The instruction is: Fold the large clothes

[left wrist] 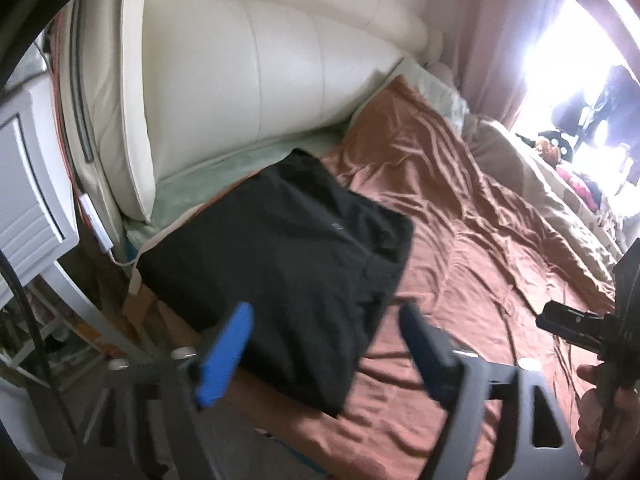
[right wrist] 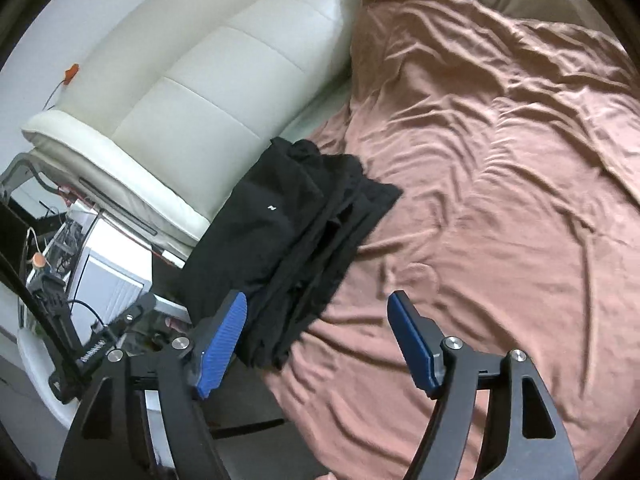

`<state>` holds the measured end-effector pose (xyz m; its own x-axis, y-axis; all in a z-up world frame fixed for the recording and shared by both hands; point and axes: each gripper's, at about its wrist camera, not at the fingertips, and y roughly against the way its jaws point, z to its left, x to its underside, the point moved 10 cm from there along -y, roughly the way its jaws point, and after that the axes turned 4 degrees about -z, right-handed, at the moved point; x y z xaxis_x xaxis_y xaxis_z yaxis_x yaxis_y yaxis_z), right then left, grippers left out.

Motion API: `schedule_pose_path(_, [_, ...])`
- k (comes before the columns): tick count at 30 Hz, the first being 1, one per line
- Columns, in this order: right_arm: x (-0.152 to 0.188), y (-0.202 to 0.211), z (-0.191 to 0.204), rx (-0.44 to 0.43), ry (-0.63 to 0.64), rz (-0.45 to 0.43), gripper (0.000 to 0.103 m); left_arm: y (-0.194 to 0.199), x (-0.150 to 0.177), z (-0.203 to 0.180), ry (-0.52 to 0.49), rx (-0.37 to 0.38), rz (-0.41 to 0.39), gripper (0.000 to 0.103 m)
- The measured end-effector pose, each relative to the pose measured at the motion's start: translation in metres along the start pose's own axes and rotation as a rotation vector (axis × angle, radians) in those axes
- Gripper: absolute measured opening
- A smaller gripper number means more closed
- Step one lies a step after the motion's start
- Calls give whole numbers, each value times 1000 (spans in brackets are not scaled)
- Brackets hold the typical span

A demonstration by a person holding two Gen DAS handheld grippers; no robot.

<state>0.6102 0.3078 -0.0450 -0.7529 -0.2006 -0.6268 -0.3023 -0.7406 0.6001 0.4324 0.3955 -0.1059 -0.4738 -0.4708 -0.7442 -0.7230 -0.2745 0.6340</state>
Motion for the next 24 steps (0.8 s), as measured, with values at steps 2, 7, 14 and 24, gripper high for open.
schedule_pose_path(2, [9, 26, -4, 14, 18, -18, 75, 11, 5, -15, -20, 9, -11, 90])
schedule_pose_path(7, [30, 83, -14, 68, 53, -70, 82, 36, 21, -50, -48, 31, -26, 92])
schedule_pose_path(14, [58, 155, -22, 176, 133, -135, 83, 73, 46, -97, -70, 58, -77, 102])
schedule_pose_path(24, [111, 247, -15, 292, 205, -223, 93, 119, 88, -161, -146, 103, -127, 102])
